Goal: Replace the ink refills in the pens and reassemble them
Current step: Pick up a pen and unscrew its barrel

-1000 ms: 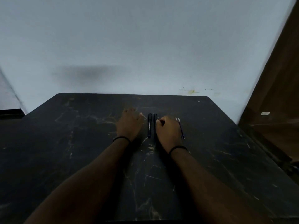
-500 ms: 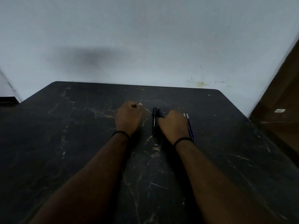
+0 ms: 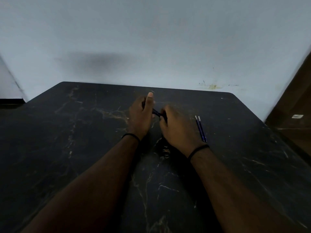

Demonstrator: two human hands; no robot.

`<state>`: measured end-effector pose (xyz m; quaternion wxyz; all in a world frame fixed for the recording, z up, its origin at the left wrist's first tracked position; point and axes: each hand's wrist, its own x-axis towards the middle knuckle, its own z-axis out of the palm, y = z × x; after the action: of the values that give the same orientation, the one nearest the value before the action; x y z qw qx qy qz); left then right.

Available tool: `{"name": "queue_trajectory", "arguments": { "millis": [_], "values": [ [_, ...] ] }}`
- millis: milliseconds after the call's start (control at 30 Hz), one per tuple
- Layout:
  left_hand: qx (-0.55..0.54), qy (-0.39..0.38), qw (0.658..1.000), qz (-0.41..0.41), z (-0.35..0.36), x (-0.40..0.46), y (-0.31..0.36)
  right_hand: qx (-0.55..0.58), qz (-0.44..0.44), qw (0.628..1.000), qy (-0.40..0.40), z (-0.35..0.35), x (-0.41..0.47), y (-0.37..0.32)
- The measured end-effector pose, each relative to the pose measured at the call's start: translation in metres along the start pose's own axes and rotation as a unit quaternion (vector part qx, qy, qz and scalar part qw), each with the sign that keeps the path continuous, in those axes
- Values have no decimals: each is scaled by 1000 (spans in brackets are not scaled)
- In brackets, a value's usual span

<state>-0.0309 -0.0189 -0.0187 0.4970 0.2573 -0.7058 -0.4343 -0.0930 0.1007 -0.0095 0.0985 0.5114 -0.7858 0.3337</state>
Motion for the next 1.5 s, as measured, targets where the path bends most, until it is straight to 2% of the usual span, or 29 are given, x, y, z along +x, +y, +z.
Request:
{"name": "queue_trajectory", "arguments": {
  "millis": [233,400,667,800,867,967,1133,1200,1267,1400,1500],
  "values": [
    [37,-36,999,-3,-3,-2,2,7,0,999,-40,4,-1,-1],
    [45,-53,998,-4,-4,-3,4,-9,29,999,-24,5,-1,2],
    [16,-27,999,-20,-5,-3,6,-46,70,996,8,6,-4,-2],
    [101,-3,994,-39,-12,2,4,-82,66,994,2,8,-6,2],
    [166,-4,983,-81,-21,8,1,-77,76,994,8,7,-6,7],
    [268,-54,954,-126,-35,14,-6,-53,110,991,48,3,-5,19],
    [426,-97,895,-89,-37,15,-11,-44,148,987,53,2,-4,29],
    [481,-97,865,-99,-37,15,-13,-47,141,988,51,3,-4,30],
    [504,-81,854,-102,-37,15,-15,-52,136,988,56,3,-4,29],
    [482,-26,873,-70,-34,13,-12,-43,134,988,56,3,-4,28],
    [362,35,931,13,-29,11,-6,-21,129,990,54,3,-2,26]
  ]
}}
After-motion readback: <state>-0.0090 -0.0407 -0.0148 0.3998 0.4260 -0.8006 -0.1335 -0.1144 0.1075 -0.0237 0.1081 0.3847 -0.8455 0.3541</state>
